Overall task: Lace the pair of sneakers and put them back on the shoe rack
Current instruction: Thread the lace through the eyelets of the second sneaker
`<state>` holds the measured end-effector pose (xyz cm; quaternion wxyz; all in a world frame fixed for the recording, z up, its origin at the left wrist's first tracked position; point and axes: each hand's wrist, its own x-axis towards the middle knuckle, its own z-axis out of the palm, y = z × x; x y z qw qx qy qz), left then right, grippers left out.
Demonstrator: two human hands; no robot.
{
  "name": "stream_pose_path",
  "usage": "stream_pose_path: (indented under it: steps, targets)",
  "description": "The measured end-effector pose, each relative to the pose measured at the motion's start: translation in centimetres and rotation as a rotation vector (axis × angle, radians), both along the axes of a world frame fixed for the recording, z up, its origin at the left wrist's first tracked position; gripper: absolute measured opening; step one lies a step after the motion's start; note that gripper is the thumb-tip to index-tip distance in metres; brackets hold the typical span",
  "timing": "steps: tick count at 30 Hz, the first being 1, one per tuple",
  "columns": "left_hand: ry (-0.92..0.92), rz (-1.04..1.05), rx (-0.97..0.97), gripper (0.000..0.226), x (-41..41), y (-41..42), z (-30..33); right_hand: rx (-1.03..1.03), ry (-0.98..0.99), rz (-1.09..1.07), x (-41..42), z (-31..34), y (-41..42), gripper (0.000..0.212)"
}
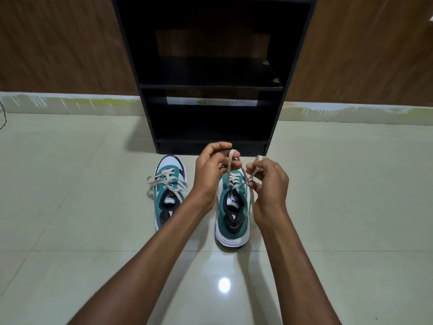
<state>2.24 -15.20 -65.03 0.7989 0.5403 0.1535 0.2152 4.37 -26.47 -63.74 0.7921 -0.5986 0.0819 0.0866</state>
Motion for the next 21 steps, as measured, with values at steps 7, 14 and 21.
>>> stream_pose_path:
  steps: [7,14,21]
  targets:
    - [-0.191,-0.056,0.171,0.020,0.3,0.0,2.7,-0.013,-0.119,-0.088,-0.3,0.9,0.4,0.021]
    - [-0.172,-0.118,0.397,0.017,-0.3,-0.4,2.0,-0.197,-0.176,0.179,0.0,0.7,0.9,0.022]
    - [-0.144,-0.109,0.602,0.022,-0.3,1.5,1.1,-0.195,-0.181,0.317,0.0,1.3,-0.2,0.027]
